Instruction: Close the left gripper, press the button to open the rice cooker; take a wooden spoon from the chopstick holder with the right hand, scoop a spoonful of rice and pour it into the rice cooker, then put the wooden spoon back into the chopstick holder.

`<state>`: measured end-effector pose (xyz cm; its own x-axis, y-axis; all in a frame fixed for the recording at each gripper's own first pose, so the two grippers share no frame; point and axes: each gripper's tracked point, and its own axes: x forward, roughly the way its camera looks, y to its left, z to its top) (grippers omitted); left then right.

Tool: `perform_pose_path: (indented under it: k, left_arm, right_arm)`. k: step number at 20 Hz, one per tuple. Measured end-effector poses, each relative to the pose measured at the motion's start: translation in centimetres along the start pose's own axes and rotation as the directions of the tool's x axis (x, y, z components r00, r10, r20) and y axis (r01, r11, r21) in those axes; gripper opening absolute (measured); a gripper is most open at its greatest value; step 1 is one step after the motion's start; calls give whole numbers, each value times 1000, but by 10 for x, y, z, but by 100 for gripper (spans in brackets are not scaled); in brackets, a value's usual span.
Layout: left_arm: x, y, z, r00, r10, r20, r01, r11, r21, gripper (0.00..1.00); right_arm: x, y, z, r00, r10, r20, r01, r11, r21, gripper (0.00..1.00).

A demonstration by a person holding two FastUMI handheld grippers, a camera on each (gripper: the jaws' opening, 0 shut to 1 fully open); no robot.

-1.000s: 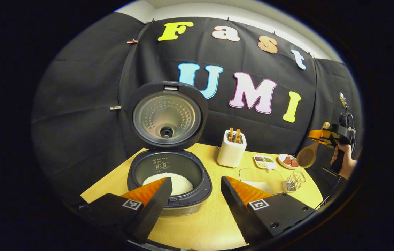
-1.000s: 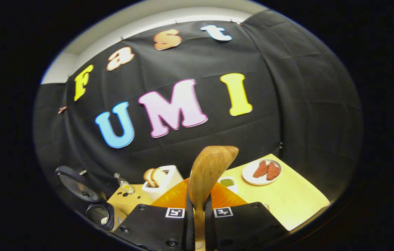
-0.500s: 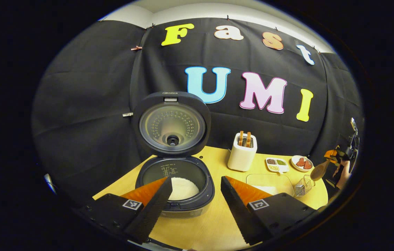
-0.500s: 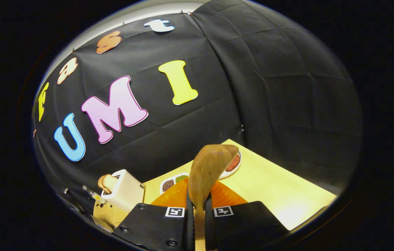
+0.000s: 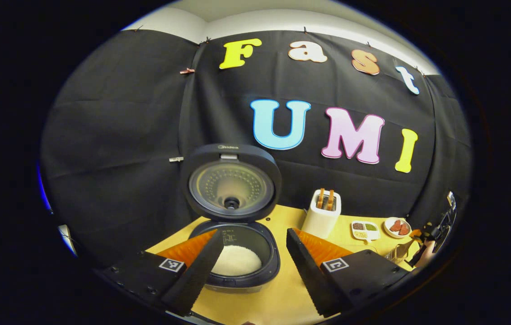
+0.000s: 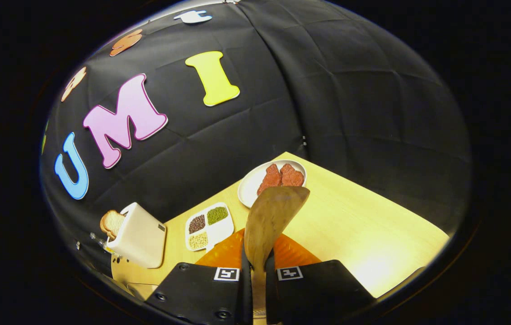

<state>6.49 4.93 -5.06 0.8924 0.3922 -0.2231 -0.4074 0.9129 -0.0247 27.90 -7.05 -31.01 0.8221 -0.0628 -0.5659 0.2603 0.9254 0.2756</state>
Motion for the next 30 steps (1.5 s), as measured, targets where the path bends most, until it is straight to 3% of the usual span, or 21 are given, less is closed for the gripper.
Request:
perform_pose_path:
  k: [3,4,6,7,8,10,14,21,28,30]
  left_arm:
    - [7,16,26,997,56,51,-55,998,-12,95]
    - [10,19,36,995,62,75,-62,998,-4,92]
    - [15,15,63,987,26,159,-30,999,19,95]
    - [19,14,76,980,11,199,-20,999,42,95]
    - [24,14,85,974,-1,227,-15,998,68,95]
    - [36,15,99,963,-20,269,-6,995,97,95]
    - [62,23,130,933,-37,358,-4,994,113,95]
    - [127,40,156,908,-73,413,16,990,140,94]
    - [168,50,139,939,-79,335,31,989,147,92]
    - [166,50,138,943,-73,326,31,990,135,97]
  right_arm:
    - [-2,-3,-10,1000,-4,-21,4,1000,12,17]
    - [-1,-4,-10,1000,-8,-24,8,1000,15,12]
    - [-10,-4,-9,1000,-11,-24,12,1000,8,28]
    - [-18,-2,-8,1000,-1,-20,1,1000,-6,22]
    - [-24,-2,-5,1000,4,-9,-4,1000,-27,58]
    - [-32,-9,0,1000,-7,9,7,996,-85,100]
    - [-79,-16,14,999,-20,44,27,988,-155,99]
    - [-164,-16,34,993,16,117,16,963,-268,98]
    - [-231,7,34,982,93,163,-30,936,-350,99]
    - [-244,16,31,978,124,168,-49,918,-393,98]
